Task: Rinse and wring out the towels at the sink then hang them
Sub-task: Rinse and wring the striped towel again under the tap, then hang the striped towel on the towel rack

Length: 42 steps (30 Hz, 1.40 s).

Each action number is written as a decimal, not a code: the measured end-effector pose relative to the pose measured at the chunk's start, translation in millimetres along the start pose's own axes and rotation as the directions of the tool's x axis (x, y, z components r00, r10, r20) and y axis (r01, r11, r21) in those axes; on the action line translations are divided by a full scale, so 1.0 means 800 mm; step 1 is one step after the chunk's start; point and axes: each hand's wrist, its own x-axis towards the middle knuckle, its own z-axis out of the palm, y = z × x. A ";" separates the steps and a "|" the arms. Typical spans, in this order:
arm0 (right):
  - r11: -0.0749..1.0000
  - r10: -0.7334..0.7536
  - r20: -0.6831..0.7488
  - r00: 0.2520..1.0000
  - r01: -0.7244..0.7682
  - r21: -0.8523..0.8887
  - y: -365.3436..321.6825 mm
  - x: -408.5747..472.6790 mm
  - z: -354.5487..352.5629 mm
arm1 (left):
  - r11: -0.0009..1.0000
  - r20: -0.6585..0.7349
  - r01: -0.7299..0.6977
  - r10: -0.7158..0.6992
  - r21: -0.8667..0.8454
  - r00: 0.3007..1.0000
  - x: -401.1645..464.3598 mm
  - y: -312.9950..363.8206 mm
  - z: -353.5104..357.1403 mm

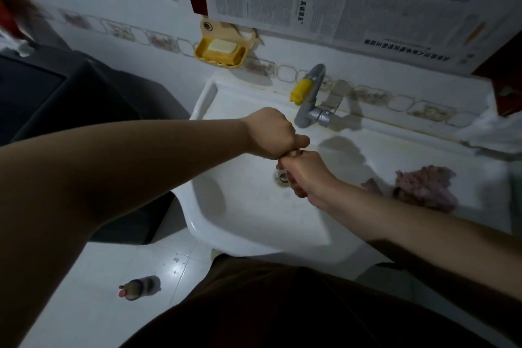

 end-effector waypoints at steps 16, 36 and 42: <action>0.761 -0.499 0.001 0.867 0.439 -0.477 -0.005 0.007 -0.024 | 0.657 0.111 0.411 -0.448 -0.633 0.887 -0.046 -0.004 0.007; 0.712 -0.622 0.115 0.775 0.620 -0.330 -0.214 -0.014 0.187 | -0.013 -0.116 -0.187 -0.742 -0.982 0.661 -0.281 -0.183 0.015; 0.635 -0.634 0.015 0.773 0.532 -0.561 -0.256 -0.011 0.228 | -0.114 -0.004 -0.151 -0.786 -0.982 0.618 -0.329 -0.235 0.022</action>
